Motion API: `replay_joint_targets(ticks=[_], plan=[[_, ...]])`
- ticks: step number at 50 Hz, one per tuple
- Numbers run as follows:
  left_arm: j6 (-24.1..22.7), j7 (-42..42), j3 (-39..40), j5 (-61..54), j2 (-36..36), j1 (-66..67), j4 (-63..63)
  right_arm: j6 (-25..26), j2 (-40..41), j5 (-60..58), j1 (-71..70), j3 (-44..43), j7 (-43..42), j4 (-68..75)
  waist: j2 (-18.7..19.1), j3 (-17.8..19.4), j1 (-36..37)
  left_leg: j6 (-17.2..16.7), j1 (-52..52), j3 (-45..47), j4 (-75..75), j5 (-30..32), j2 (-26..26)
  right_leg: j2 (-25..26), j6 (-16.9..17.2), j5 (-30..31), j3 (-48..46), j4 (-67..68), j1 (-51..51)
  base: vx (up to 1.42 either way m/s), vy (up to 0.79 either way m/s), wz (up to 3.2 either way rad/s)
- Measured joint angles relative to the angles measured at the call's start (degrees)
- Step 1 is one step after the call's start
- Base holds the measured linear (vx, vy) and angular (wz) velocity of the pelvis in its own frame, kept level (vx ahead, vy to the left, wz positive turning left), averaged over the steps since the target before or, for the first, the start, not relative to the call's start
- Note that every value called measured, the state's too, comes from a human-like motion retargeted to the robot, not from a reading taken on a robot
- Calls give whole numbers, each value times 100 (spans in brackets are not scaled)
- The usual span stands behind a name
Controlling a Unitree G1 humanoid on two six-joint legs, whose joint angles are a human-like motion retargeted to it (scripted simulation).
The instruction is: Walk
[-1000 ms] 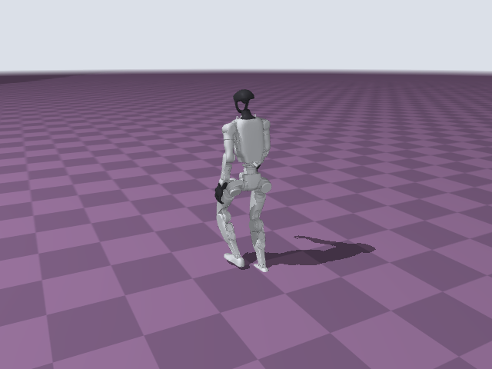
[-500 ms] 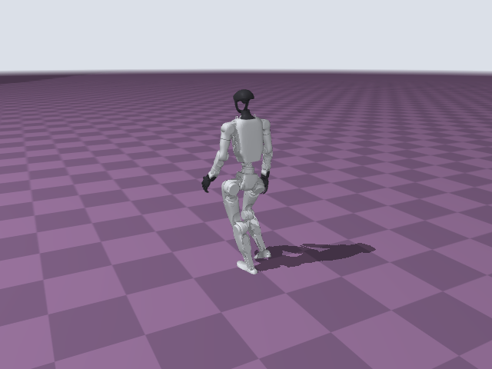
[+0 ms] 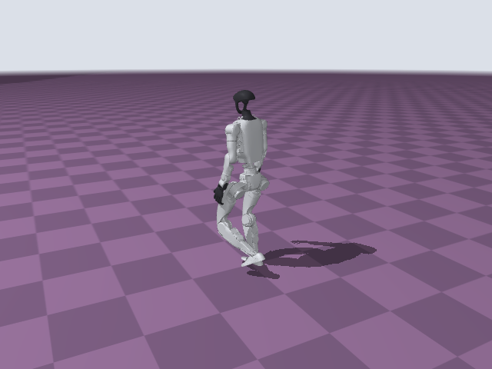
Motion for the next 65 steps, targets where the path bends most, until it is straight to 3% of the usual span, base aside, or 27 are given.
replay_joint_targets(ticks=[5, 12, 20, 23, 26, 28, 30, 34, 38, 45, 49, 56, 61, 65], plan=[[-69, -27, 89, -109, 57, 360, -160, -95, -83, 104, -616, 26, -224, -459, -319, 138, 314, 71, -751, 221, -1358, -431, -367, -215, 74, -236, 149, -394, 741, -2, 0, 22], [-128, 25, 273, -186, -12, 518, -98, -226, -128, 92, -1220, 53, -281, -903, -718, 127, 366, -250, -632, 214, -5450, 149, -1510, -784, 168, -562, 131, -740, 1449, 0, 2, 37], [-78, 66, 439, -253, -69, 483, 151, -143, 169, -132, -1057, 297, 135, -702, -1198, 56, 368, -61, -294, 94, -5629, 688, -2273, -1308, 451, -886, 394, 690, 1620, 1, 1, 10], [-36, 73, 445, -288, -23, 347, 162, -57, 322, -188, -778, 388, 445, -362, -1469, 68, 307, 121, -30, 85, -5491, 684, -2645, -1614, 852, -259, 511, 1707, 1483, 3, 4, 26], [20, 51, 418, -281, 83, 111, 43, 54, 422, -231, -544, 427, 753, 22, -1679, 101, 202, 281, 429, 44, -5796, 668, -2977, -1891, 1264, 827, 618, 3040, 992, 1, 4, 27], [37, 50, 362, -252, 165, -51, -94, 138, 446, -284, -373, 434, 878, 233, -1745, 141, 91, 338, 757, 16, -5969, 600, -3099, -2054, 1330, 1290, 621, 3866, 602, 0, 3, 28], [49, 64, 296, -213, 250, -231, -260, 220, 419, -363, -191, 420, 959, 395, -1731, 187, -44, 370, 1091, -34, -6107, 493, -3166, -2238, 1296, 1270, 628, 4502, 199, 0, 7, 30], [102, 73, 232, -198, 421, -743, -594, 322, 245, -486, 48, 276, 1050, 600, -1458, 309, -247, 298, 2011, -214, -6905, 534, -3038, -2379, 841, 643, 495, 4801, -641, 0, 4, 15], [102, 111, 245, -223, 546, -1182, -936, 368, 78, -510, 268, 92, 1042, 668, -1101, 425, -460, 173, 2806, -384, -7548, 551, -2798, -2219, 627, 150, 259, 3810, -1181, -1, 2, 39], [-52, 95, 239, -179, 576, -1624, -1243, 439, -91, -402, 478, -124, 942, 667, -478, 404, -597, 35, 3540, -511, -8194, 445, -2237, -1259, 912, 342, 283, 156, -1203, -3, 0, 46], [-90, 71, 198, -120, 476, -1559, -1201, 434, -62, -366, 562, -156, 914, 719, -434, 362, -551, 9, 3670, -530, -7831, 91, -2184, -1101, 925, 439, 398, -290, -1083, -4, -3, 33], [38, -159, 179, -24, 87, -895, -349, 381, 73, -170, 401, -211, 811, 793, -189, 400, -498, -272, 3241, -500, -5223, -536, -1688, -770, 632, 568, 175, 346, -442, 0, -6, 44], [189, -402, 246, 81, -29, -419, 399, 354, 144, 41, 118, -166, 702, 580, 205, 336, -345, -573, 1853, -348, -1881, -4, -609, -179, 214, 316, -192, 242, 9, -4, -8, 60], [320, -444, 369, 106, 46, -239, 600, 320, 87, 63, -259, -98, 530, 262, 231, 295, -30, -379, 747, -281, -476, 105, -63, 19, 17, 154, -273, -154, 351, -3, -6, 40]])
